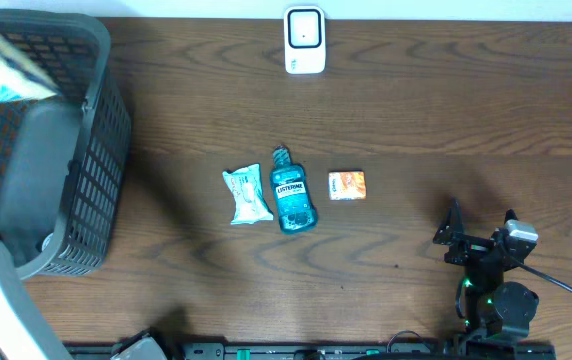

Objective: Scan the item barcode
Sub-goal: 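Carry the snack bag over and lay it beside the orange box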

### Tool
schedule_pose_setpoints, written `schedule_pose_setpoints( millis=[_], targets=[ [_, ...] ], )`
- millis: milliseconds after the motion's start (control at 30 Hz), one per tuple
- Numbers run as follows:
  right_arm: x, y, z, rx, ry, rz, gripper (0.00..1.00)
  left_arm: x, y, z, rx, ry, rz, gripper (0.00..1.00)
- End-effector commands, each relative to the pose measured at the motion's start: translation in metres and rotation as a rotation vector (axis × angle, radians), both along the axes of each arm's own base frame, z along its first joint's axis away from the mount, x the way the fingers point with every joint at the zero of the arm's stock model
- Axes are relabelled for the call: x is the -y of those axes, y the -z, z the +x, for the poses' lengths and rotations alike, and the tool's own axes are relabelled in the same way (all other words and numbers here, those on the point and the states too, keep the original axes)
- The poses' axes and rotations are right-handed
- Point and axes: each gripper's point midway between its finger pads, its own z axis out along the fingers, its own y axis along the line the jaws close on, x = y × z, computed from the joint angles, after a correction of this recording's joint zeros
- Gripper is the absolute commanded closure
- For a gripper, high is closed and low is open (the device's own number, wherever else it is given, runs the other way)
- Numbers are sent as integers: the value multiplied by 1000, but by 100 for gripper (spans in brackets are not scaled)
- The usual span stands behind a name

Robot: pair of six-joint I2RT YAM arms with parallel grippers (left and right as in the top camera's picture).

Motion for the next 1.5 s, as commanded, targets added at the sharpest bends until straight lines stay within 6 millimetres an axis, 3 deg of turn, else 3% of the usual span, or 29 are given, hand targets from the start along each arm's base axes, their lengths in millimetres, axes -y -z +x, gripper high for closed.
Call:
schedule_pose_setpoints(
  millis=[0,100,200,333,500,667,833,933,1033,1267,1467],
  targets=[
    [-1,1,0,-2,-2,7,1,93,-37,12,85,398,302,92],
    [-1,1,0,-2,-2,7,1,161,-43,16,124,610,511,92],
    [-1,1,0,-2,-2,7,1,224,-34,21,155,803,609,92],
    [-1,1,0,-2,-2,7,1,285,-7,38,115,928,616,92],
    [-1,1,0,-2,-2,7,1,368,46,63,51,1111,615,92],
    [-1,1,0,-2,-2,7,1,457,114,82,9,1287,606,92],
    [-1,1,0,-2,-2,7,1,526,174,93,5,1389,596,92],
    [-1,1,0,-2,-2,7,1,549,210,102,-53,1357,524,92],
    [-1,1,0,-2,-2,7,1,558,250,110,-174,1270,433,92],
    [-1,1,0,-2,-2,7,1,573,318,94,-373,1256,320,92],
    [-1,1,0,-2,-2,7,1,551,366,75,-585,1223,370,92]
  ],
)
